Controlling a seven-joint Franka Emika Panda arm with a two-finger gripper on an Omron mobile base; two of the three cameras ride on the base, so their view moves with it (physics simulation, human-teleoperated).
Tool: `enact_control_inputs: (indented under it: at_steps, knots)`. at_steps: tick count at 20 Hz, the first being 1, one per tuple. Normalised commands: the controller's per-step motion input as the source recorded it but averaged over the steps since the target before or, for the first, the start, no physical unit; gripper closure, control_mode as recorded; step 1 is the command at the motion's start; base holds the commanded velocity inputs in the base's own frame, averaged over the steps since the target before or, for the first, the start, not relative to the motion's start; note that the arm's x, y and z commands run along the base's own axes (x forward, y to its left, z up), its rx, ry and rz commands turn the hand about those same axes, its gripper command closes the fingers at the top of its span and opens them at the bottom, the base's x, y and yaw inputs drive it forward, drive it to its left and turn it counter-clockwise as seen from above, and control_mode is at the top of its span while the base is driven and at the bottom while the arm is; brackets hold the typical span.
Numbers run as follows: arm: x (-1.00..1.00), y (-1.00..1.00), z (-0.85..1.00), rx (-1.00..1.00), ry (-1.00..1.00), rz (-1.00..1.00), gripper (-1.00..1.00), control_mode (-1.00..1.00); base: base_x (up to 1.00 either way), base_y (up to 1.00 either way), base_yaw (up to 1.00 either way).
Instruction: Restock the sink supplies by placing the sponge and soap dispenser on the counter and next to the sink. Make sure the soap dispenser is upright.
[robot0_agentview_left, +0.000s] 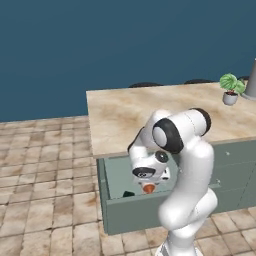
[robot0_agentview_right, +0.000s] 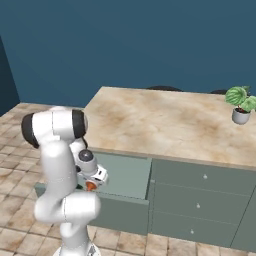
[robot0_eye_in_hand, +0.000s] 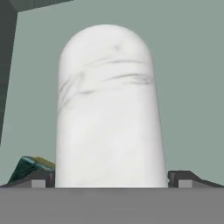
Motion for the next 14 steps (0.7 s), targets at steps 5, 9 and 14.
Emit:
enact_control_inputs:
  at_steps: [5, 9, 14]
  knots:
    - [0.02, -0.20, 1.00, 0.01, 0.03, -0.04, 1.00, -1.00, 0.00, 0.00, 0.00]
    - [0.09, -0.28, 1.00, 0.04, 0.10, -0.07, 1.00, -1.00, 0.00, 0.00, 0.00]
    - [0.08, -0.23, 1.00, 0.06, 0.16, -0.08, 1.00, -1.00, 0.00, 0.00, 0.00]
